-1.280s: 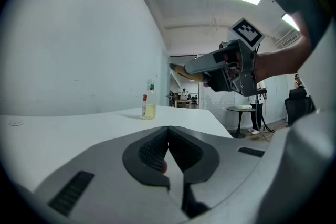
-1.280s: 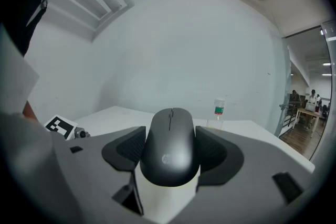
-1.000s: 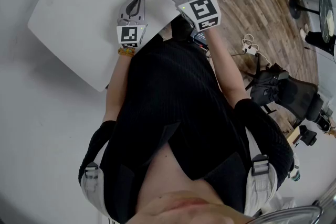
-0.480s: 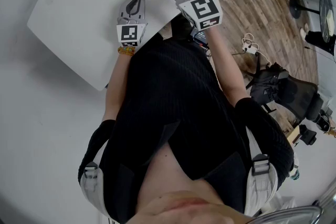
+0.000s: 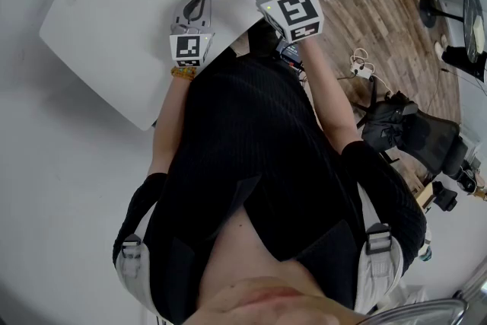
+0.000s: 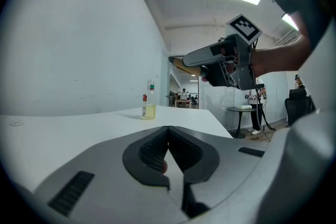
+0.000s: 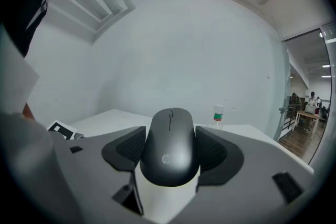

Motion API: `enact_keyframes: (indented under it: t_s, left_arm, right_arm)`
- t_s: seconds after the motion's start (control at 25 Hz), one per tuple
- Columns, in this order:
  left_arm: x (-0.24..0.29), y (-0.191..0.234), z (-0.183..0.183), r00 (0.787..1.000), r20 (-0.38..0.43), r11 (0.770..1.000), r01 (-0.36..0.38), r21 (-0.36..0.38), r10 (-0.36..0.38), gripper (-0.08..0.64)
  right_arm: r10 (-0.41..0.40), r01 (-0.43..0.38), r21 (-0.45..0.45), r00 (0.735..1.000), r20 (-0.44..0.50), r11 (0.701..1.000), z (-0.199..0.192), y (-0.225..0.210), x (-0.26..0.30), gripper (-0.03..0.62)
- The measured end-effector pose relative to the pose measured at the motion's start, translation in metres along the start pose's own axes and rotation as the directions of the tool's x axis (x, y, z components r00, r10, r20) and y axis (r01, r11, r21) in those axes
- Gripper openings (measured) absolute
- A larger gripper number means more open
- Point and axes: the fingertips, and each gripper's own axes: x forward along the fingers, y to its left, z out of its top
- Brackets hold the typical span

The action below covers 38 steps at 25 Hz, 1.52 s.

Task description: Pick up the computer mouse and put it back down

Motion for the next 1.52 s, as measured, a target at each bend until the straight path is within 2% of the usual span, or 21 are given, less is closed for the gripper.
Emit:
enact_keyframes:
  t_s: [1.52]
  left_arm:
    - [-0.001,0.0,-0.002,1.0,0.004,1.0,-0.001,-0.002,0.001,0.012]
  right_arm:
    - [-0.026,0.026,0.009,1.0,-0.014,1.0,-0.012,-0.008,0.001,0.285]
